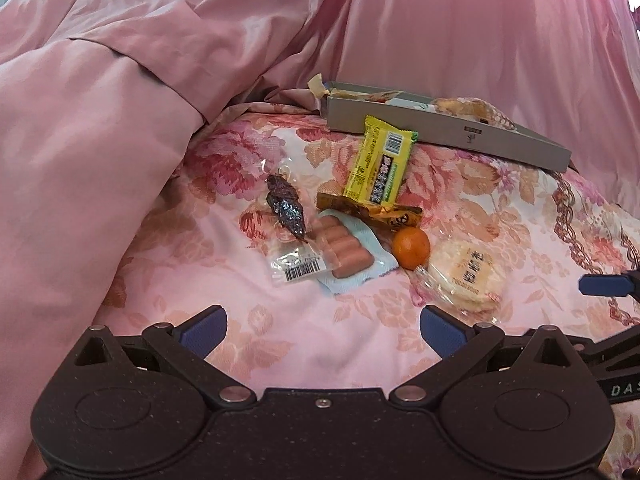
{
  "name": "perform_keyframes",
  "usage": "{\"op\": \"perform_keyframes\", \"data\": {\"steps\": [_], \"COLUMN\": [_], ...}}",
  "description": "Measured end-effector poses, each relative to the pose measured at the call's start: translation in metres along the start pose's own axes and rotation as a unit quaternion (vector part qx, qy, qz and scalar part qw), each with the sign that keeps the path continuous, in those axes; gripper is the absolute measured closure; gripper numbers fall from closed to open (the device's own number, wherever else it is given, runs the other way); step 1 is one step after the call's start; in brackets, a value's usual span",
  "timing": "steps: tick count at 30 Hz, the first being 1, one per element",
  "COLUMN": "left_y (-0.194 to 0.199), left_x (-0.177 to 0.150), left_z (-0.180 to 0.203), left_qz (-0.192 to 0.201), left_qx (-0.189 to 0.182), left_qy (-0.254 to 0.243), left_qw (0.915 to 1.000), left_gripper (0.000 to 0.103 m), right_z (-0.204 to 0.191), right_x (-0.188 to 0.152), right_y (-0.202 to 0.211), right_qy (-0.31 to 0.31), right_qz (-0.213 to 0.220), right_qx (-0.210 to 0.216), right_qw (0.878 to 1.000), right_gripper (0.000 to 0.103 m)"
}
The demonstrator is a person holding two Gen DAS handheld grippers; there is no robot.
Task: Organize snacks
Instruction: 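Grasp the dark dried-fish packet with the left gripper while the right grasps the round rice cake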
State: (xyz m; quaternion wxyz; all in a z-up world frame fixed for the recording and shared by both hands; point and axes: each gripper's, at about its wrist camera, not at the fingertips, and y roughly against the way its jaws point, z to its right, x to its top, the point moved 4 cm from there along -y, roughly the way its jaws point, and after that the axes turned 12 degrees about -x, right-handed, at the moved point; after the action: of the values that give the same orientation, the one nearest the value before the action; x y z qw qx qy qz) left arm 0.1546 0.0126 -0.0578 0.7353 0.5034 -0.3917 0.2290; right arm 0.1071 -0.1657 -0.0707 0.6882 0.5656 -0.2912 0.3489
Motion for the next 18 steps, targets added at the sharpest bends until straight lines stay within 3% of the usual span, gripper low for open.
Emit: {"op": "perform_keyframes", "data": {"steps": [7,18], "left_y": [-0.008,-0.015], "left_x": [0.006,0.01], "left_z": [-0.02,-0.032], "left_qz": [0.007,0.007], "left_qx": [0.02,0.008], "left_qy": [0.021,0.042], "left_qw": [0.9996,0.999], "left_gripper": [0.001,0.001], "right_z": [-0.01,-0.026], "right_x": [0.019,0.034], "right_y": [-0.023,-0.056], "right_qy": [0.023,0.056], "right_qz": [0.003,-0.004], "right_qx": [0.033,0.079], "right_qw": [0.999,0.995], "right_gripper": [0.0,0.0]}}
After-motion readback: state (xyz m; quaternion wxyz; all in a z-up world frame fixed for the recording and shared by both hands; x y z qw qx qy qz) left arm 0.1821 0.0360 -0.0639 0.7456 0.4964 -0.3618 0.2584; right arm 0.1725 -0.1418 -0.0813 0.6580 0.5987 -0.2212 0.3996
